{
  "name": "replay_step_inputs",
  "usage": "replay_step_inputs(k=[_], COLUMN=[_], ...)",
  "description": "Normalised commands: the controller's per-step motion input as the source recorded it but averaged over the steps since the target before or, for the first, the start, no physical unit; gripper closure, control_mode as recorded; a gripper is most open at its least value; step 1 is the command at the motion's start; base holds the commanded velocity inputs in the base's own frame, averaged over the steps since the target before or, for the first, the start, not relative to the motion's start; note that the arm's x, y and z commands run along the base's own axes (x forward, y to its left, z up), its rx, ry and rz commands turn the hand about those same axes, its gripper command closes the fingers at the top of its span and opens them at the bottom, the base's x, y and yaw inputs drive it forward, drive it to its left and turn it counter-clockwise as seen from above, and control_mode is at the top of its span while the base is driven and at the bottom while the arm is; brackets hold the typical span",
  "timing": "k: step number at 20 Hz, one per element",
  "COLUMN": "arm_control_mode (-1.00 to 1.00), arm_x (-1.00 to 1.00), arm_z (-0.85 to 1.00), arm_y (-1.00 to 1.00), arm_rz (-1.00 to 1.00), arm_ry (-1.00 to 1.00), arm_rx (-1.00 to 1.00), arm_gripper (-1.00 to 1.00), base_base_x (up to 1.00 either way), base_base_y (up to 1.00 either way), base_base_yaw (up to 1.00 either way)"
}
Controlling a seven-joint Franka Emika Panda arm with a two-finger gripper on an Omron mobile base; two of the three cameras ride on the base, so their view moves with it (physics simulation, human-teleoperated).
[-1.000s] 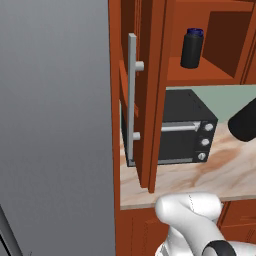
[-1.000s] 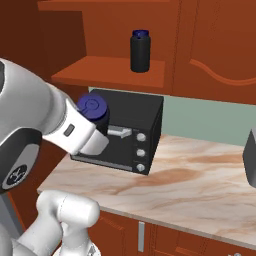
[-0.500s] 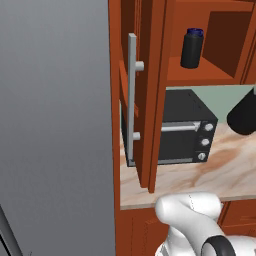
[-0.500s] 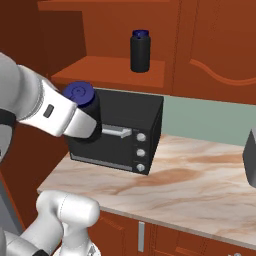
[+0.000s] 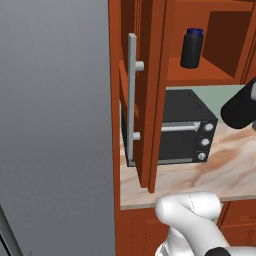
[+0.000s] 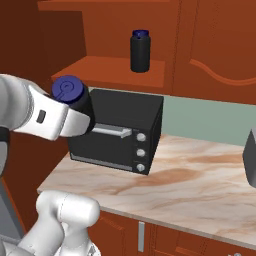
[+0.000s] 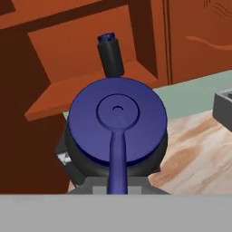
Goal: Pick the water bottle, water bottle, beer from the counter and place them in the open cabinet.
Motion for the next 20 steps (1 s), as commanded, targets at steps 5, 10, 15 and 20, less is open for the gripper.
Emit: replay_step_inputs(k=[5, 10, 15, 20], arm_control_mode=[-1.0, -1.0, -1.0, -1.0], arm_x=[0.0, 0.0, 0.03, 0.14], arm_z=[0.13, 0.29, 0.33, 0.14], arm_y=[0.05, 0.1, 0.09, 0.02], arm_rz=[0.07, 0.0, 0.0, 0.0], arm_ry=[-0.01, 0.0, 0.01, 0.01], arm_rx=[-0.03, -0.08, -0.1, -0.06], arm_gripper=[1.0, 1.0, 1.0, 1.0], base_base_x=[0.0, 0.0, 0.0, 0.0], base_base_y=[0.0, 0.0, 0.0, 0.0], base_base_yaw=[0.0, 0.0, 0.0, 0.0])
